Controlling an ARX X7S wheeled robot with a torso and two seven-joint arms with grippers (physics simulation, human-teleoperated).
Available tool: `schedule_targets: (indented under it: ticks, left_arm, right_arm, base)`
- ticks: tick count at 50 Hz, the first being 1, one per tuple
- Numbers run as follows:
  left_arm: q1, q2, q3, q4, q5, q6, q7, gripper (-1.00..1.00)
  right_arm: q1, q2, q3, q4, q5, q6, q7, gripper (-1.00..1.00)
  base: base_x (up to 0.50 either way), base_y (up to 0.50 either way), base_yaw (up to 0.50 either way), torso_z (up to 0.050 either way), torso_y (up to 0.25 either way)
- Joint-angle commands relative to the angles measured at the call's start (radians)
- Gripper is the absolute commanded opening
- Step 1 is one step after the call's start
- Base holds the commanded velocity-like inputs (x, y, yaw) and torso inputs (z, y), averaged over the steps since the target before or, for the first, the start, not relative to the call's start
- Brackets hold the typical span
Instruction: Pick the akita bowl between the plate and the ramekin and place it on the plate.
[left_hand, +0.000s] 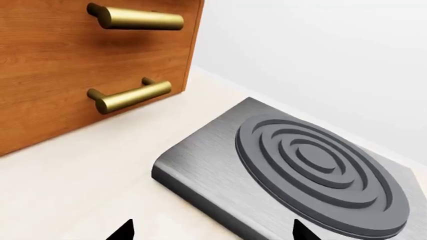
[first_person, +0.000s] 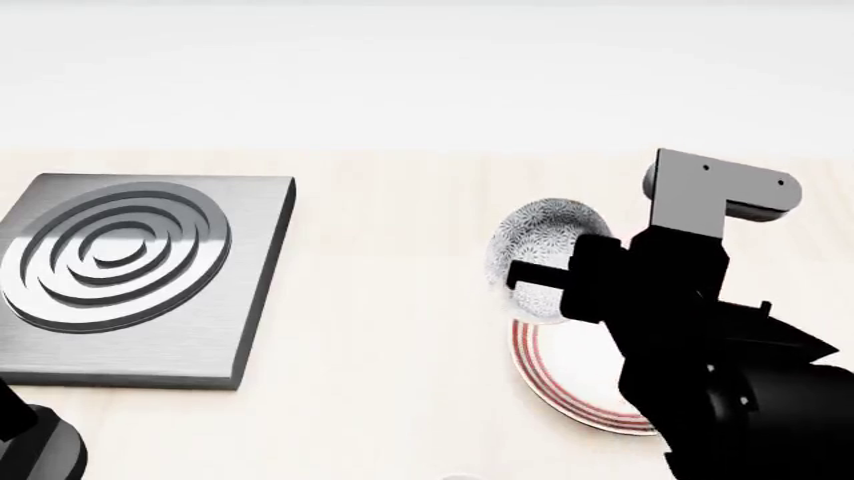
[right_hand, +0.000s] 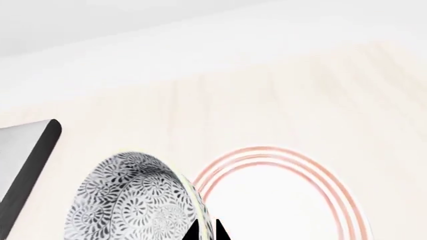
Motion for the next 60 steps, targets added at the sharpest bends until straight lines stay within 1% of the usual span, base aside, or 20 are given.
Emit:
schedule_targets:
  ticks: [1, 9, 14, 22, 24, 27, 32, 37, 43, 59, 60]
  left_arm:
    - [0.0, -0.002, 0.001, 0.001, -0.004, -0.002, -0.003, 1.0]
    - [-0.001, -0.002, 0.003, -0.002, -0.005, 0.001, -0.003, 1.0]
    - [-0.003, -0.002, 0.003, -0.008, -0.005, 0.003, -0.002, 1.0]
    - [-0.002, -0.003, 0.005, -0.006, -0.007, 0.004, -0.002, 1.0]
    - [-0.002, -0.004, 0.005, -0.005, -0.008, 0.003, -0.003, 1.0]
    - [0.0, -0.005, 0.005, 0.002, -0.01, -0.001, -0.007, 1.0]
    - [-0.001, -0.006, 0.007, -0.003, -0.008, 0.005, -0.005, 1.0]
    - [0.003, -0.007, 0.008, 0.003, -0.009, 0.004, -0.006, 1.0]
    - [0.002, -0.007, 0.011, -0.001, -0.008, 0.008, -0.005, 1.0]
    - [-0.002, -0.007, 0.014, -0.012, -0.01, 0.013, -0.004, 1.0]
    - [-0.002, -0.008, 0.014, -0.011, -0.01, 0.012, -0.004, 1.0]
  right_arm:
    - [0.131, -0.008, 0.014, 0.244, -0.027, -0.086, -0.031, -1.0]
    - [0.195, -0.017, 0.029, 0.422, -0.049, -0.182, -0.045, -1.0]
    - [0.255, -0.025, 0.031, 0.604, -0.073, -0.29, -0.075, -1.0]
    - [0.315, -0.028, 0.042, 0.77, -0.087, -0.394, -0.1, -1.0]
    - [0.344, -0.028, 0.041, 0.845, -0.096, -0.437, -0.111, -1.0]
    - [0.355, -0.029, 0.047, 0.877, -0.098, -0.461, -0.103, -1.0]
    - [0.412, -0.032, 0.06, 1.042, -0.108, -0.574, -0.127, -1.0]
    - [0.402, -0.029, 0.12, 1.051, -0.1, -0.595, -0.099, -1.0]
    - [0.384, -0.03, 0.196, 1.052, -0.133, -0.623, -0.049, -1.0]
    - [0.367, -0.057, 0.425, 1.053, -0.341, -0.593, -0.02, -1.0]
    - [0.367, -0.056, 0.457, 1.053, -0.337, -0.591, -0.012, -1.0]
  base:
    - [0.0, 0.0, 0.0, 0.0, 0.0]
    - [0.0, 0.0, 0.0, 0.0, 0.0]
    - [0.0, 0.0, 0.0, 0.0, 0.0]
    - [0.0, 0.0, 0.0, 0.0, 0.001]
    - [0.0, 0.0, 0.0, 0.0, 0.0]
    - [0.0, 0.0, 0.0, 0.0, 0.0]
    - [0.0, 0.0, 0.0, 0.0, 0.0]
    - [0.0, 0.0, 0.0, 0.0, 0.0]
    - [0.0, 0.0, 0.0, 0.0, 0.0]
    - [0.0, 0.0, 0.0, 0.0, 0.001]
    - [0.0, 0.0, 0.0, 0.0, 0.0]
